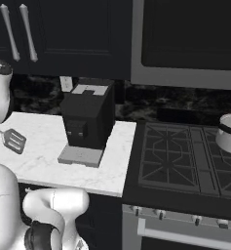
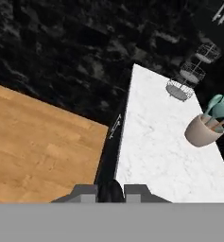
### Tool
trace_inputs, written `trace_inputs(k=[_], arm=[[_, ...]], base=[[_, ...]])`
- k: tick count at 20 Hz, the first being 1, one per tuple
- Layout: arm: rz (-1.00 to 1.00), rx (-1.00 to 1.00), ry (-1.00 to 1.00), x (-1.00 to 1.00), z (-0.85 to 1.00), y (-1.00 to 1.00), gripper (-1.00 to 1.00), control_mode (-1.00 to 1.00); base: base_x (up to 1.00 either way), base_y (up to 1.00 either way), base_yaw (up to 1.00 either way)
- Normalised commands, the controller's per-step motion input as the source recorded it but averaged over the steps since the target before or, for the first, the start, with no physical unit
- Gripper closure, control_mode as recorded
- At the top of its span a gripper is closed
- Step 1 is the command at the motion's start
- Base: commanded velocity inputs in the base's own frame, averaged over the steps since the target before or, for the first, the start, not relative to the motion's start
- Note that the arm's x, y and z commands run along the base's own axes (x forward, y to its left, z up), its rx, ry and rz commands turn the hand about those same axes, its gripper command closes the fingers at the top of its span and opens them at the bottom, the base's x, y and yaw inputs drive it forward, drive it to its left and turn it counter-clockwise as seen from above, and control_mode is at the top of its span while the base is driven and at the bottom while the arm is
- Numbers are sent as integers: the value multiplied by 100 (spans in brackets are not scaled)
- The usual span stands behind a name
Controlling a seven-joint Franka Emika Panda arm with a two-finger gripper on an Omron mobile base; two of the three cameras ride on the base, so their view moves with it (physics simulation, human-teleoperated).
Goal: Put the bell pepper and eggplant in the pot. Retrieve the spatula and lightly stir the vegetables in the pot.
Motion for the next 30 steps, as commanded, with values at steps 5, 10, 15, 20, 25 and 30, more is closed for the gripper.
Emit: trace_inputs(k=[5, 10, 15, 20, 25, 30], arm=[[-59, 30, 39, -12, 1, -61, 100, -100], [-48, 18, 12, 0, 0, -61, 100, -100], [-27, 10, -28, 13, 13, -23, 100, -100], [-25, 15, -23, 23, 14, -24, 100, -100], [-26, 19, 1, 3, 5, -35, 100, -100], [-11, 12, 14, -7, 8, -37, 100, -100]], base=[[0, 0, 0], [0, 0, 0], [0, 0, 0], [0, 0, 0], [0, 0, 0], [0, 0, 0]])
